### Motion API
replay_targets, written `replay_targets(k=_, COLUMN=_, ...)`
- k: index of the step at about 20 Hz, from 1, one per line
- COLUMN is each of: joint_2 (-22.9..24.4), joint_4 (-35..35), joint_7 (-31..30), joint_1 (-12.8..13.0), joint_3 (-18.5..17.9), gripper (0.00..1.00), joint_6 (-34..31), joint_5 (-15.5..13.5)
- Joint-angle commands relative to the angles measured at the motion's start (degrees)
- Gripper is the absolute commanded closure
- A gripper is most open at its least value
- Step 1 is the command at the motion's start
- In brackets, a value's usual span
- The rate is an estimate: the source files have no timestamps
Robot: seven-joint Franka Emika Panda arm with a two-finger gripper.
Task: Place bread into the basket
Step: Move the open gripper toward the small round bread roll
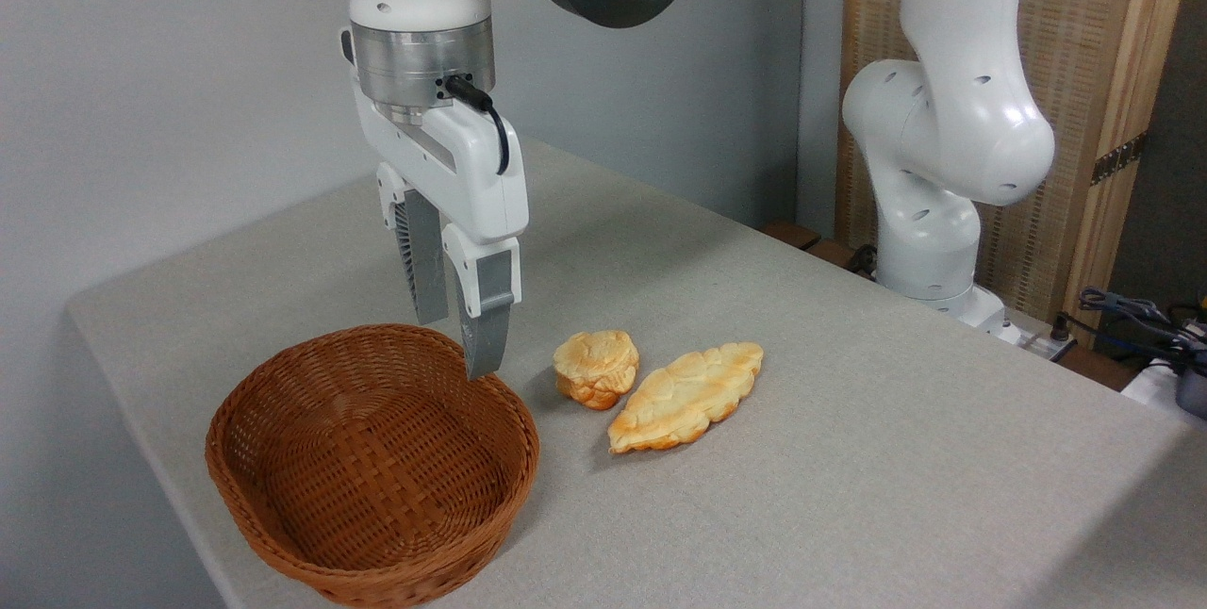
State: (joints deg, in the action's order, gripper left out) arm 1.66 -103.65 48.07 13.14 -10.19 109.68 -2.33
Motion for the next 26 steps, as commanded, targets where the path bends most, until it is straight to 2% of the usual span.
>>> replay_targets(k=1, joint_2=-0.1, joint_4=0.3, joint_7=-1.4, joint_1=0.5, joint_3=-0.3, gripper=0.0, joint_6=-0.6, joint_5=0.1)
replay_targets(k=18, joint_2=-0.1, joint_4=0.3, joint_7=-1.4, joint_1=0.5, joint_3=-0.3, gripper=0.0, joint_6=-2.2, joint_5=0.1)
replay_targets(k=26, joint_2=-0.7, joint_4=-0.1, joint_7=-0.7, joint_1=1.3, joint_3=0.6, gripper=0.0, joint_6=-11.0, joint_5=0.1)
